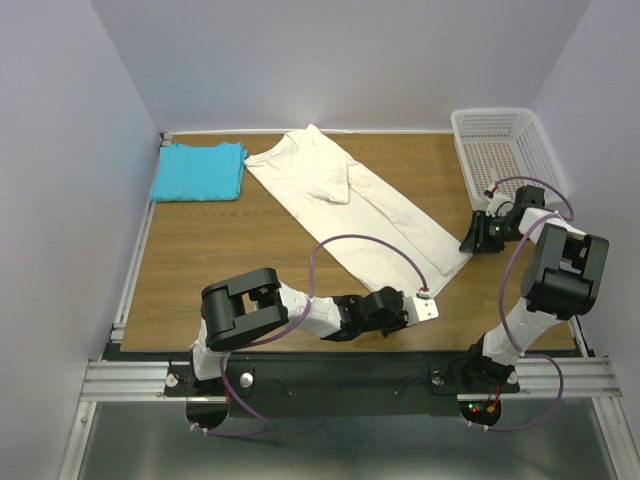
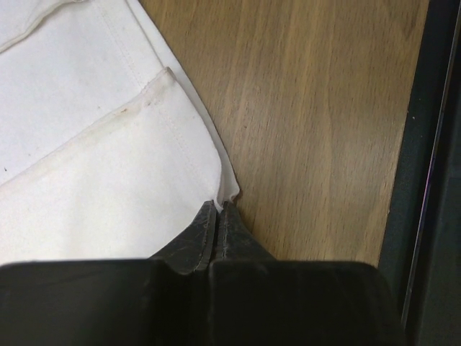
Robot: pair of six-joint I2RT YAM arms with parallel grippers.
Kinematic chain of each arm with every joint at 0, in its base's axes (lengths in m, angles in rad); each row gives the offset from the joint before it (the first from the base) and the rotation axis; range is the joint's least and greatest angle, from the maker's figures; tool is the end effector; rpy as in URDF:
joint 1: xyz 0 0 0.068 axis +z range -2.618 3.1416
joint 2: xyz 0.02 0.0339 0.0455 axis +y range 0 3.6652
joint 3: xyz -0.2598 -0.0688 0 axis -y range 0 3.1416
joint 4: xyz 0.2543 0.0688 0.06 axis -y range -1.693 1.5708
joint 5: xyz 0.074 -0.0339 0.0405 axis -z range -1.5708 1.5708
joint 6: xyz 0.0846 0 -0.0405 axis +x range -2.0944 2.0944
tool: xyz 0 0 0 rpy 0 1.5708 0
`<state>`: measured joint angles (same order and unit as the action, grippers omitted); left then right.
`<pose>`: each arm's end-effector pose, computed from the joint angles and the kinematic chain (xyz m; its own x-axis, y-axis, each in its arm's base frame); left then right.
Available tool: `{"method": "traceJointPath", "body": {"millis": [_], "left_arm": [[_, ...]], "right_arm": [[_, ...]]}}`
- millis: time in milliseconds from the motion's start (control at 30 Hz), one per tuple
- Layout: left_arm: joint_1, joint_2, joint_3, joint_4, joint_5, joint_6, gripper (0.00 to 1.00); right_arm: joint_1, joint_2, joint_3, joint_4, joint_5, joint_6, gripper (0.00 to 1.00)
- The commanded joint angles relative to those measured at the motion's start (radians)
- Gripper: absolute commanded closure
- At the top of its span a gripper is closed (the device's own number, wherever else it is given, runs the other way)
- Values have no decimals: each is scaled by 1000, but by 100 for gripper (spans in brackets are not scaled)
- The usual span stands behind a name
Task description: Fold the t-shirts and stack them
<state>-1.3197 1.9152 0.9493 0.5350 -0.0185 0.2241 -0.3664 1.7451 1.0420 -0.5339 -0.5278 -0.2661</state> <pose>0.1123 -0.4314 0.1167 0.1131 0.4533 -0.8842 0.9632 0.1682 0.2094 0.3383 -0.0842 0.1117 -0.8919 0.0989 -0.4412 -0.0820 0.9242 0.3729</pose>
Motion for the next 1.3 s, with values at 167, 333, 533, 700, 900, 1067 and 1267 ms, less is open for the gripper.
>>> {"method": "traceJointPath", "body": {"millis": [167,333,533,700,900,1067,1267], "left_arm": [[0,-42,-6,-6,42,-28,100],[0,-64,-4,-6,43,-37,100],[1,-107,-7,-6,40,-48,100],[2,-128,-4,-6,40,-48,100],[2,-146,-1,-7,42,-49,100],[8,-185,-17,-6,52,-65,100],[48,-265,-52,11,86,-124,100]], "right_arm": [[-3,-10,-34,-81,-31,-35,67],[-3,-32,-8,-113,-46,-47,94],[-3,-96,36,-135,-87,-33,100],[-3,-131,58,-147,-92,-41,99],[-3,-179,50,-146,-86,-79,99],[-3,-226,53,-153,-123,-68,99],[-3,-248,115,-179,-210,4,99]]}}
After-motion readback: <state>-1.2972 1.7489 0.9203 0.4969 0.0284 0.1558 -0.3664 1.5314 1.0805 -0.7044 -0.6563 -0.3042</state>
